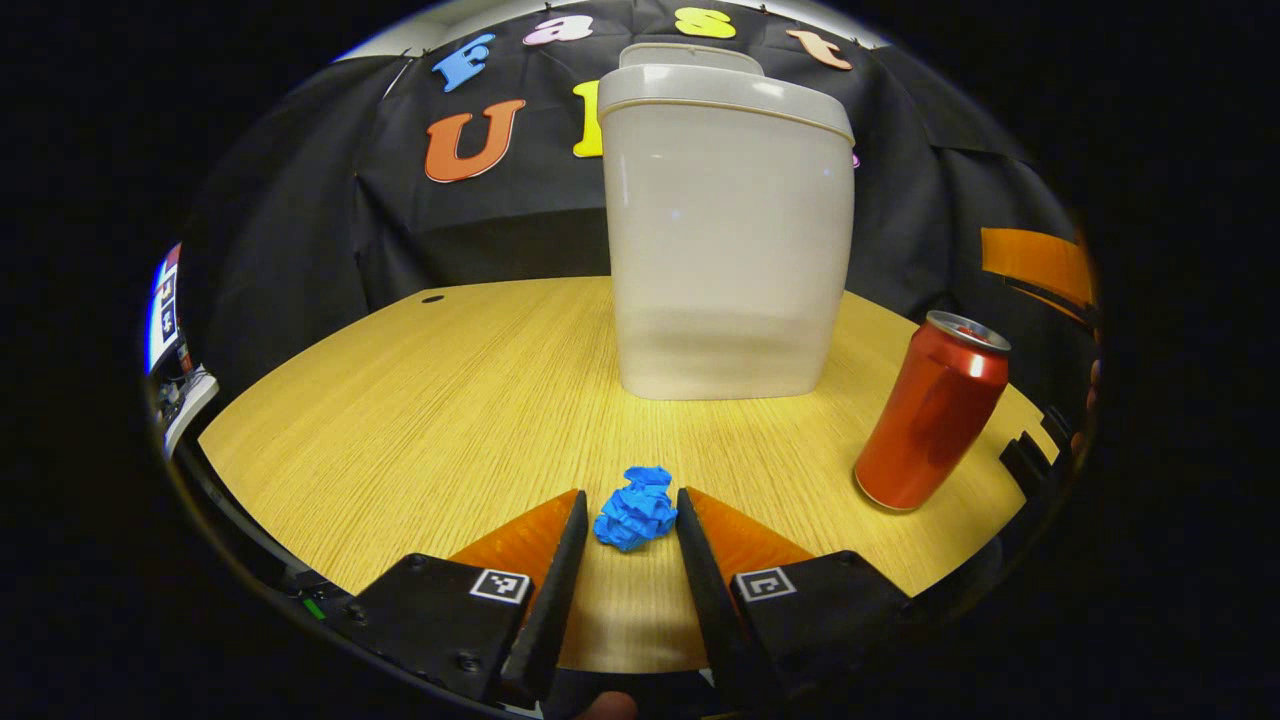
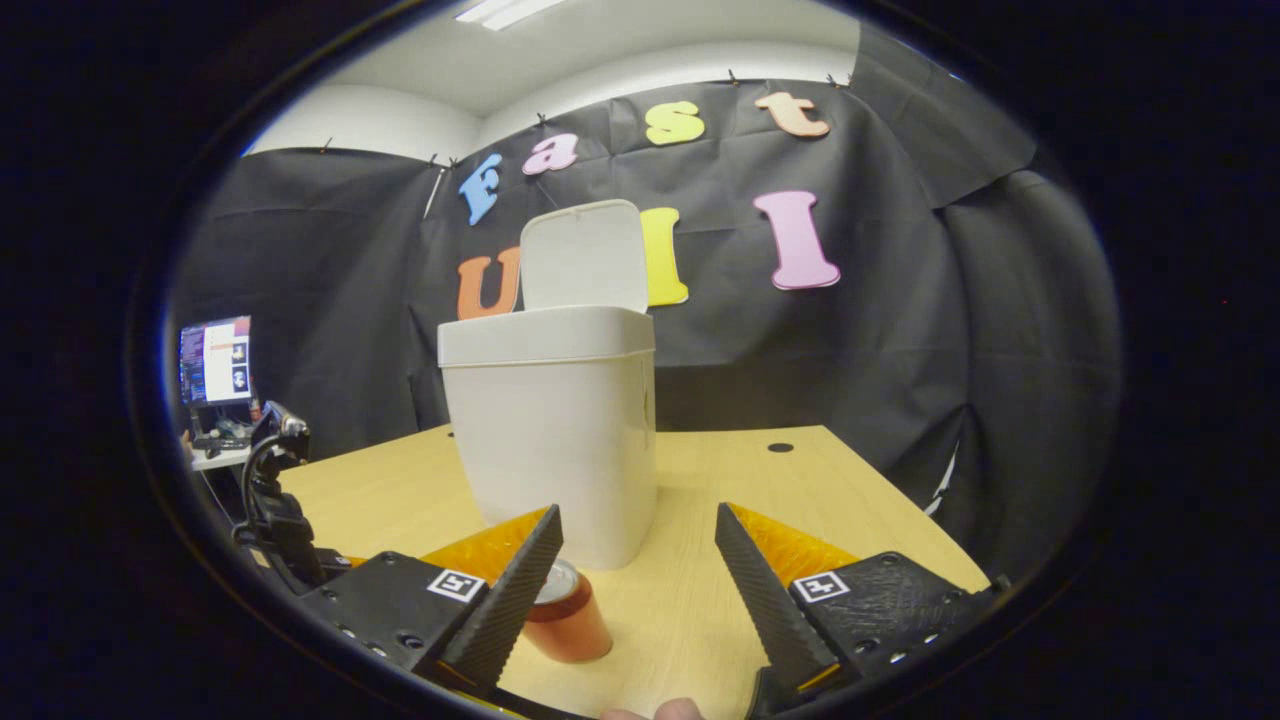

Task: Press the lid of the desktop garbage bin to open it, pick up the crumpled paper on the desktop and throw it into the bin, then pick up the pop can on the desktop and drop it into the bin, and finally close the garbage bin lid.

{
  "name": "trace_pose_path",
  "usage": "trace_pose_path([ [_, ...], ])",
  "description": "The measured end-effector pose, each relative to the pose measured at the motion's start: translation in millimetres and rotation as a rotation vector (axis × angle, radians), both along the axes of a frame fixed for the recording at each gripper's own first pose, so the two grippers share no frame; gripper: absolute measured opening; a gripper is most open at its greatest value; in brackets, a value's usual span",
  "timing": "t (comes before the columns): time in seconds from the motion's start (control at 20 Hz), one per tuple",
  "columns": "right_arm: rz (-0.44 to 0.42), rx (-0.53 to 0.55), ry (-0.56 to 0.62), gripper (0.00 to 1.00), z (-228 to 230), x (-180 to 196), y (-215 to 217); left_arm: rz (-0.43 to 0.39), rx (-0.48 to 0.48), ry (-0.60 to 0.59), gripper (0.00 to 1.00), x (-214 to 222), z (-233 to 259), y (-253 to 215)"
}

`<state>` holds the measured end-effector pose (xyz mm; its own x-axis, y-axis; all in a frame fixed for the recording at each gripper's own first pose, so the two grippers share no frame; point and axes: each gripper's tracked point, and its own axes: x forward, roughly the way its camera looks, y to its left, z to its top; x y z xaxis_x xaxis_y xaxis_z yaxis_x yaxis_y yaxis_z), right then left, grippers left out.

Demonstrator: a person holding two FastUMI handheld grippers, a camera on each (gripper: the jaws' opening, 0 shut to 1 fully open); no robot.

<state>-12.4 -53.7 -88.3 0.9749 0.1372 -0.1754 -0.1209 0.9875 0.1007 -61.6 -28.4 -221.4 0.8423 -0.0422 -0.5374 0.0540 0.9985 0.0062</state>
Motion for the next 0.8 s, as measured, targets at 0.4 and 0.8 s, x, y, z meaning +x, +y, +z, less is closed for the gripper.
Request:
trace_pose_path([
  [0.4, -0.006, 0.009, 0.004, 0.95, -2.5, -4.3, 0.7, 0.024, -0.003, -0.043, 0.35, 6.7, 11.2, 1.0],
  [0.8, 0.038, -0.041, -0.018, 0.96, -8.5, -19.0, 33.1, 0.023, -0.021, -0.145, 0.34, 21.3, 53.6, 2.4],
])
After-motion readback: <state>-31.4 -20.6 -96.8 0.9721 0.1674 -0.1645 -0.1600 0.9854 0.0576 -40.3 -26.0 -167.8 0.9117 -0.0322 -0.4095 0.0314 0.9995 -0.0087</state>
